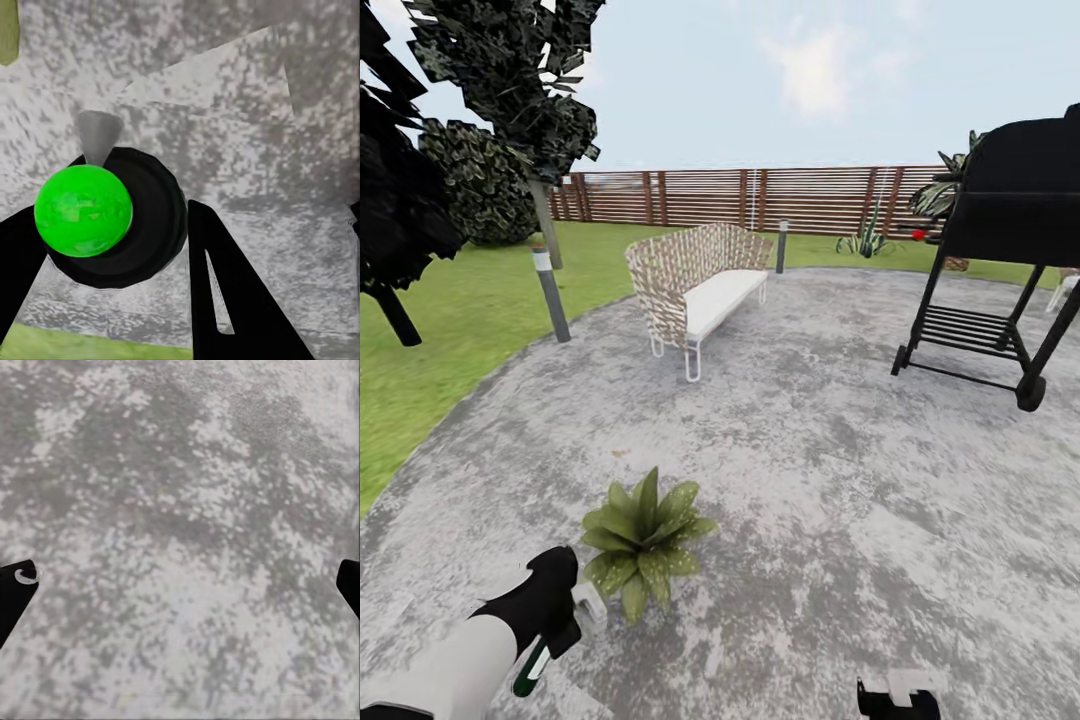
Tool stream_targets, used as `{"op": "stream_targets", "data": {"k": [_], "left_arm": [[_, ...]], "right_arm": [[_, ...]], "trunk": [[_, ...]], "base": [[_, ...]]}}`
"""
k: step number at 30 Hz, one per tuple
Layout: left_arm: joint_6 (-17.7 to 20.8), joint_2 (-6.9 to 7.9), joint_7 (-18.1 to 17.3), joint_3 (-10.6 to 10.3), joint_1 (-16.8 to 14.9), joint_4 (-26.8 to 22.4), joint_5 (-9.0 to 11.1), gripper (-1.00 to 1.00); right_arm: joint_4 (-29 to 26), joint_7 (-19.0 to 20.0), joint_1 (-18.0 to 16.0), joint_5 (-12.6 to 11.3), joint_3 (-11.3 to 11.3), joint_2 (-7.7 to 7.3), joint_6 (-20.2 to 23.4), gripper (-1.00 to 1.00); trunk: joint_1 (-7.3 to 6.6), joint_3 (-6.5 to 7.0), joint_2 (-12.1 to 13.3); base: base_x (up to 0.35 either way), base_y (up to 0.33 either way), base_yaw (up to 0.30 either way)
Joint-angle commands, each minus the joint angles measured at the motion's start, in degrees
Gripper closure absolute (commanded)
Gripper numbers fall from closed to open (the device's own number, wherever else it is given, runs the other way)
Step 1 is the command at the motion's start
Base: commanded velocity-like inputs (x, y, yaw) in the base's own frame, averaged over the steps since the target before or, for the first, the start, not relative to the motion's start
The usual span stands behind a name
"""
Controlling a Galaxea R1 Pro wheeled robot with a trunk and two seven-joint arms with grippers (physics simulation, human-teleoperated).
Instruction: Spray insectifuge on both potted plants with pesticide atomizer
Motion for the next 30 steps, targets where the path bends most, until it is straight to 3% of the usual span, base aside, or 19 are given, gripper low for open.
{"op": "stream_targets", "data": {"k": [1,10,15,17,23,30], "left_arm": [[0.07,-0.18,-0.06,-0.25,0.03,-0.12,-0.56,1.0],[0.07,-0.35,0.85,0.13,0.05,-0.15,-0.56,1.0],[-0.03,-0.34,1.47,4.92,0.07,-0.22,-0.62,1.0],[-0.09,-0.38,3.58,6.41,0.07,-0.17,-0.59,1.0],[-0.11,-0.48,4.38,6.7,0.07,-0.15,-0.51,1.0],[-0.11,-0.88,4.37,6.72,0.07,-0.19,-0.48,1.0]], "right_arm": [[0.04,-0.08,-0.04,-0.57,0.51,0.01,-0.17,-1.0],[0.13,-0.08,-0.04,-0.49,0.6,-0.01,-0.17,-1.0],[0.13,-0.06,-0.04,-0.48,0.6,-0.01,-0.17,-1.0],[0.1,-0.08,-0.04,-0.48,0.6,0.0,-0.17,-1.0],[0.04,-0.08,-0.04,-0.51,0.59,0.01,-0.17,-1.0],[0.04,-0.08,-0.04,-0.5,0.54,0.01,-0.17,-1.0]], "trunk": [[-0.05,-0.05,-0.02],[-0.05,-0.05,-0.02],[-0.05,-0.05,-0.02],[-0.05,-0.05,-0.02],[-0.05,-0.05,-0.02],[-0.05,-0.05,-0.02]], "base": [[-0.321,-0.029,-0.106],[-0.203,0.194,-0.014],[0.005,0.327,0.0],[0.126,0.334,0.0],[0.155,0.326,-0.021],[0.14,0.31,-0.257]]}}
